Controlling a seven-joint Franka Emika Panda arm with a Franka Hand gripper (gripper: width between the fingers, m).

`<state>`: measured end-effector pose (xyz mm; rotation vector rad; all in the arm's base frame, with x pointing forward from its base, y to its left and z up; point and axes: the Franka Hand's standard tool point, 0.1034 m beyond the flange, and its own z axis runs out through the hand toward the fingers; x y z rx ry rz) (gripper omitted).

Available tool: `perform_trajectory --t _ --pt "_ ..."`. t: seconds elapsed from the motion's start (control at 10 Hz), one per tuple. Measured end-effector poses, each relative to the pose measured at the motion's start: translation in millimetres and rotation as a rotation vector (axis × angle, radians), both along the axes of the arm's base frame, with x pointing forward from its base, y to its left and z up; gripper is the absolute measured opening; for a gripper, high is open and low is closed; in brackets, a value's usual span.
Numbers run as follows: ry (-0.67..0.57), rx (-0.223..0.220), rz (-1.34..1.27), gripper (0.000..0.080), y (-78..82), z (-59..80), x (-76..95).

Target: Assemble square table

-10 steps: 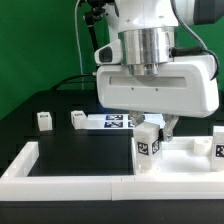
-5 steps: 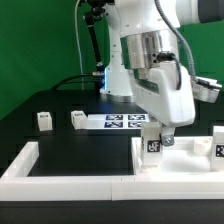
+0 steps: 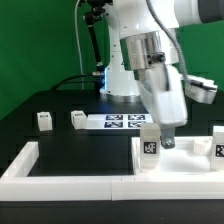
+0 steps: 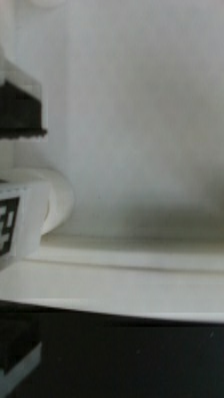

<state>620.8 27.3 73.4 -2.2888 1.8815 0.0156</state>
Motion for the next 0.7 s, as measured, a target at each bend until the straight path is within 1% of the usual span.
perform_trajectory --t 0.1,0.2,0.3,0.5,0.6,0.7 --pt "0.002 -0.014 0.129 0.0526 0.8 0.7 -2.9" --pt "-0.007 -0.021 0.184 0.0624 0.3 -0.2 -2.9" --pt "-0.013 -0.025 0.229 0.0642 0.2 -0.5 -3.1" --pt "-0.038 -0.047 0.446 0.0648 -2.7 -0.4 -3.9" --pt "-0.041 -0.067 0.637 0.0648 -12.4 1.5 -4.4" --pt "-0.056 -0.1 0.787 0.0649 -18.5 5.4 -0.2"
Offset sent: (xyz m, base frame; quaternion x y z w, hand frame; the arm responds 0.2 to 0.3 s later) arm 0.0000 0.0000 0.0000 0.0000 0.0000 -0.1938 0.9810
